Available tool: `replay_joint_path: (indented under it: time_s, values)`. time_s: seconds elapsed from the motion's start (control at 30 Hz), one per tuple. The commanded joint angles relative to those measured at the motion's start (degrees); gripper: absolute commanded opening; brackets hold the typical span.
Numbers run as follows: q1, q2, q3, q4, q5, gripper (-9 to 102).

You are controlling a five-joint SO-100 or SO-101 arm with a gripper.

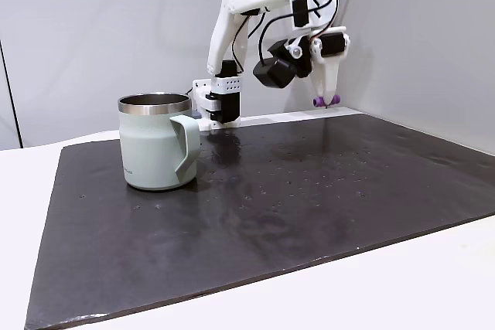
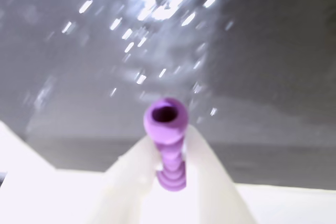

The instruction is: Grasp a pengrip and put it in the cup.

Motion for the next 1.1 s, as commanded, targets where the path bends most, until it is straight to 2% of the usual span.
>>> replay_joint_path:
  time_s: [0.0,0.2,0.4,0.67,1.07]
  values:
    - [-0.7,6.4,-5.9,3.4,-3.0,0]
    - [0.6,10.6,-11.7,6.1,-6.6,0]
    - [4.5,15.9,-8.9,6.5,-9.8,0]
    - [18.5,25.6,-0.3,6.5,-17.7,0]
    - [39.1,25.1,-1.7,6.2,-29.9,0]
